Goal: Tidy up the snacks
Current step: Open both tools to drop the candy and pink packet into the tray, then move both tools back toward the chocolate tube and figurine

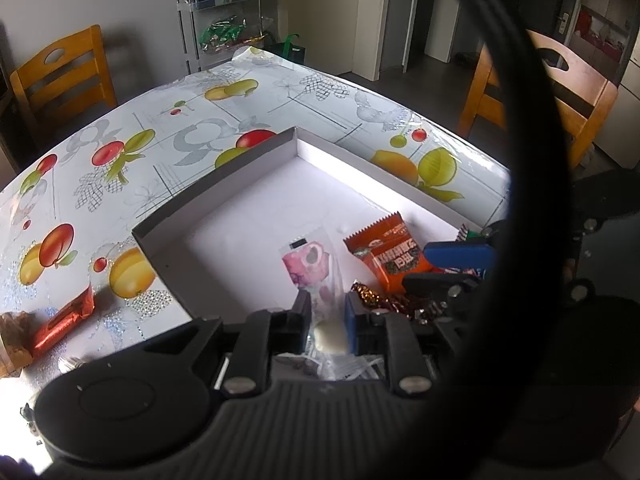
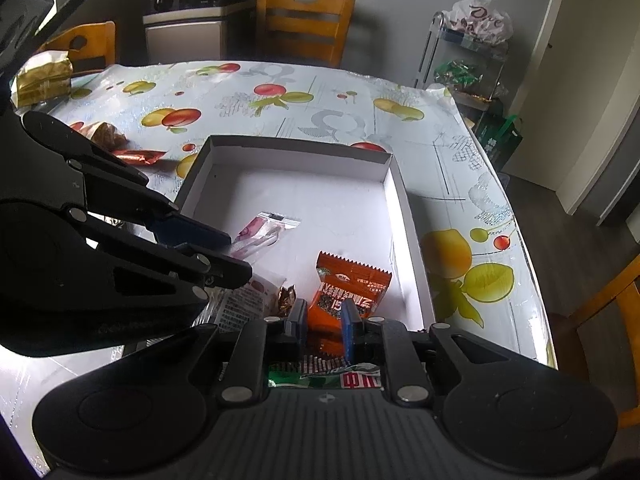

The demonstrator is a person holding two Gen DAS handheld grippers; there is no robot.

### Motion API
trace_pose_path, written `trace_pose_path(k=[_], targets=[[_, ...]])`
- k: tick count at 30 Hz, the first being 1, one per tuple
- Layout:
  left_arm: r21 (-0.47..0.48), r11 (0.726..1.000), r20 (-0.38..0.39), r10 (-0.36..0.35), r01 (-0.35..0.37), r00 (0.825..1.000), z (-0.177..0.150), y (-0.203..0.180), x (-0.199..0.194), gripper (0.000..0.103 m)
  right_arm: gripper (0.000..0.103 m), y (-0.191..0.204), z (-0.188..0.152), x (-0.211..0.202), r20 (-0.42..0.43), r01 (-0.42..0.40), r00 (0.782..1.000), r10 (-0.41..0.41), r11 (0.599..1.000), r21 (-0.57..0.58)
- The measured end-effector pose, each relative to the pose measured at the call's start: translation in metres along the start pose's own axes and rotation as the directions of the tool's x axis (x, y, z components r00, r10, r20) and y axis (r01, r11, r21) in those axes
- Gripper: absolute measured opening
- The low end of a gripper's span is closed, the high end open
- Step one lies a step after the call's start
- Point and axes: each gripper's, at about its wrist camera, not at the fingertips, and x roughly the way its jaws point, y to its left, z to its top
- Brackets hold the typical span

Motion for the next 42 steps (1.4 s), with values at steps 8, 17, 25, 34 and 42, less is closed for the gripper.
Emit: trace_pose_path(k=[8, 17, 25, 34, 42], targets=[[-0.014, 1.000, 0.015, 0.004, -0.004, 1.000, 0.002, 0.002, -0.004, 0.024, 0.019, -0.001, 0.001, -0.005, 0.012, 0.011, 1.000, -0.011, 1.000, 0.009], [-0.055, 0.998, 0.049, 0.030, -0.027, 0.998, -0.007, 0.015, -0.023, 0.029, 0.020, 0.005, 0.006, -0.013, 0.040, 0.000, 0.999, 0.000, 1.000, 0.018], [-0.130, 0.986, 0.035, 0.110, -0.104, 0.993, -0.027, 0.051, -0.041, 0.029, 0.023, 0.029, 0.017, -0.018, 0.072, -0.052, 0.996, 0.054, 0.998, -0.025], [-0.203, 0.963, 0.024, 0.184, -0.175, 0.983, -0.053, 0.091, -0.064, 0.029, 0.029, 0.057, 0.030, -0.019, 0.081, -0.102, 0.991, 0.109, 0.992, -0.079], [-0.269, 0.933, 0.005, 0.250, -0.239, 0.968, -0.079, 0.125, -0.085, 0.029, 0.036, 0.084, 0.043, -0.018, 0.087, -0.141, 0.984, 0.153, 0.982, -0.127]])
